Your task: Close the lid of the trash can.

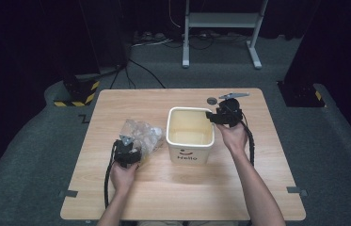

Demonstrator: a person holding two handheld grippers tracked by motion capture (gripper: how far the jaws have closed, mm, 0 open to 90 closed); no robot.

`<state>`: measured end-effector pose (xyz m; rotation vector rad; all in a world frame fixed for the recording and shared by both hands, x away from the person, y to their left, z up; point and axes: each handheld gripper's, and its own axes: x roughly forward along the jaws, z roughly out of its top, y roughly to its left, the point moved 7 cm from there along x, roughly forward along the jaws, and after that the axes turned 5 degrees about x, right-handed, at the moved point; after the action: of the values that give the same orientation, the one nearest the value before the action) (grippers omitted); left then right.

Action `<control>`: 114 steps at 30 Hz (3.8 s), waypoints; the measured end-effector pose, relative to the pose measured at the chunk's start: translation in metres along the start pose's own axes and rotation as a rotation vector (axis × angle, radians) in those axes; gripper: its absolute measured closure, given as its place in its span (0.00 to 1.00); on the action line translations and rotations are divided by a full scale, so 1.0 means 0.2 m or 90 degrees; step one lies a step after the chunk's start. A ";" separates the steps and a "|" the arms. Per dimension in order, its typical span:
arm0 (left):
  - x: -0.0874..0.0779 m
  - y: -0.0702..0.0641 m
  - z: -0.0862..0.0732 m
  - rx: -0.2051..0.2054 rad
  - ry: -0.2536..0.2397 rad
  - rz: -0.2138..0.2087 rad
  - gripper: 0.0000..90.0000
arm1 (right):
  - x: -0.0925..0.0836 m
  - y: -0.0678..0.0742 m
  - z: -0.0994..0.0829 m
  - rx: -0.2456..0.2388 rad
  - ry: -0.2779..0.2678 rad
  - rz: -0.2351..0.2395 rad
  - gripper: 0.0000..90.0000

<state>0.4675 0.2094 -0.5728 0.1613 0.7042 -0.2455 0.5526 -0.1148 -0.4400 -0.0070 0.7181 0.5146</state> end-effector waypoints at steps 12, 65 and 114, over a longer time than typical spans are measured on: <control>0.00 0.00 0.00 0.000 0.000 0.000 0.38 | -0.04 -0.02 0.00 0.006 -0.014 0.012 0.49; 0.00 0.00 0.00 0.002 0.002 -0.001 0.38 | -0.21 -0.10 -0.03 0.014 -0.076 0.024 0.48; 0.00 0.00 0.00 0.001 0.001 -0.001 0.38 | -0.40 -0.19 -0.16 0.007 -0.106 0.006 0.48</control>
<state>0.4673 0.2092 -0.5728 0.1621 0.7062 -0.2469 0.4993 -0.1895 -0.4204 0.0491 0.5578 0.5142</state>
